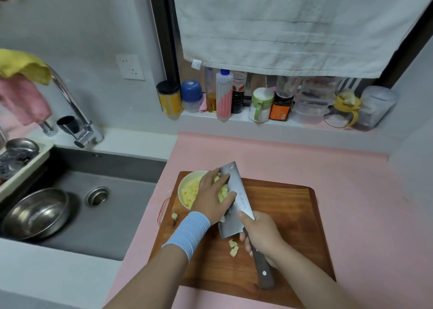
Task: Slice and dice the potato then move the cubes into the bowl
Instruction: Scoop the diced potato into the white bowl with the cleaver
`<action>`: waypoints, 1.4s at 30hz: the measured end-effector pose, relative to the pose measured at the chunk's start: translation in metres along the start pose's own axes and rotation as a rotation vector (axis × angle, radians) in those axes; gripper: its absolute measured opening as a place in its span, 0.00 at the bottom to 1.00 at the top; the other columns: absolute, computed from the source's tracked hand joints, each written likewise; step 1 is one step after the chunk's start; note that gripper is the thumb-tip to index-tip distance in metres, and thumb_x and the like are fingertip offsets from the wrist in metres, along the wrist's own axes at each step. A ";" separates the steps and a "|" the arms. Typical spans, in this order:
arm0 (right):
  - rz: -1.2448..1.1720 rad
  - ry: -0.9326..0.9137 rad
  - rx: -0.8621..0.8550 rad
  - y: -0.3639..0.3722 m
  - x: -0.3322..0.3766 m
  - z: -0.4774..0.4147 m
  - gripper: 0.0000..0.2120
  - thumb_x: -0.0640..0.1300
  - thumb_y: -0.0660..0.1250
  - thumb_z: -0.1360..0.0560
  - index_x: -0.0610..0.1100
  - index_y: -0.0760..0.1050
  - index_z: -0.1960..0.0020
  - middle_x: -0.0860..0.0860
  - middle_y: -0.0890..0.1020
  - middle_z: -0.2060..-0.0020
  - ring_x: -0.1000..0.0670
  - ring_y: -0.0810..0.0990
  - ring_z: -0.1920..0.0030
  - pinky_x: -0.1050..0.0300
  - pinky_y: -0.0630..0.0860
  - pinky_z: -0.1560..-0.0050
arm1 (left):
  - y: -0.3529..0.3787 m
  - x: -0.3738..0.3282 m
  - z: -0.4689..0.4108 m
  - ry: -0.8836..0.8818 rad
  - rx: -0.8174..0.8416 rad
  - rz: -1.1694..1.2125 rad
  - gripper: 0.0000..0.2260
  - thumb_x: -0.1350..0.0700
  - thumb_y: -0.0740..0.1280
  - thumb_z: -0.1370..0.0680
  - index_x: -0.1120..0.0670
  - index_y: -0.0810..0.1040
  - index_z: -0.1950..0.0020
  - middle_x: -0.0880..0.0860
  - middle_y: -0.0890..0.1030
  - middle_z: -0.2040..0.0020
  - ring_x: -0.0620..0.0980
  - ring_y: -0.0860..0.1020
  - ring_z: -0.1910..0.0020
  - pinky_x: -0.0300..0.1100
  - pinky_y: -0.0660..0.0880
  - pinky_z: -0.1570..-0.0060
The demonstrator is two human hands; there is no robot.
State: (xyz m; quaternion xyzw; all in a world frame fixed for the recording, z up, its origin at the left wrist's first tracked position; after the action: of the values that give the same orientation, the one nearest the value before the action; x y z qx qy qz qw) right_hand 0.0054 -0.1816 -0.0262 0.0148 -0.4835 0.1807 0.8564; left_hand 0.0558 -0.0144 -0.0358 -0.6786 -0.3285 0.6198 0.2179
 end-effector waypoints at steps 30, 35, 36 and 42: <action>0.191 0.003 -0.013 0.005 0.018 -0.010 0.09 0.52 0.62 0.16 0.47 0.76 0.46 0.47 0.79 0.70 0.51 0.71 0.78 0.59 0.69 0.76 | -0.035 0.045 -0.017 0.009 -0.056 -0.314 0.16 0.53 0.57 0.16 0.53 0.77 0.31 0.48 0.76 0.31 0.49 0.72 0.32 0.35 0.59 0.29; 0.196 -0.016 -0.046 0.004 0.019 -0.008 0.09 0.52 0.62 0.16 0.47 0.76 0.46 0.47 0.79 0.70 0.50 0.72 0.78 0.59 0.70 0.76 | -0.036 0.041 -0.007 0.075 -0.066 -0.309 0.20 0.48 0.58 0.18 0.54 0.76 0.30 0.51 0.75 0.29 0.52 0.67 0.27 0.42 0.55 0.26; 0.195 -0.020 -0.047 0.005 0.020 -0.007 0.09 0.52 0.62 0.16 0.47 0.76 0.46 0.47 0.79 0.70 0.50 0.72 0.78 0.59 0.70 0.76 | -0.033 0.039 -0.005 0.097 -0.043 -0.290 0.21 0.46 0.58 0.18 0.54 0.75 0.28 0.50 0.72 0.27 0.51 0.64 0.25 0.41 0.51 0.25; 0.153 -0.047 -0.118 -0.002 0.011 -0.001 0.10 0.52 0.62 0.16 0.48 0.78 0.46 0.47 0.79 0.71 0.49 0.72 0.77 0.57 0.70 0.75 | -0.036 0.048 0.007 0.018 -0.080 -0.247 0.18 0.50 0.57 0.17 0.53 0.76 0.30 0.51 0.69 0.25 0.53 0.62 0.25 0.47 0.56 0.23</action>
State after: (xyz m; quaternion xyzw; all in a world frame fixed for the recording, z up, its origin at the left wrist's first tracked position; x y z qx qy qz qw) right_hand 0.0116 -0.1801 -0.0175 -0.0686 -0.5130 0.2162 0.8279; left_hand 0.0434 0.0437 -0.0448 -0.6467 -0.4320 0.5685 0.2682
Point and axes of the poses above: each hand's wrist, its own z-axis away from the middle knuckle, its own y-axis out of the palm, x = y × z, the point moved 6 cm from there along -z, towards the middle knuckle
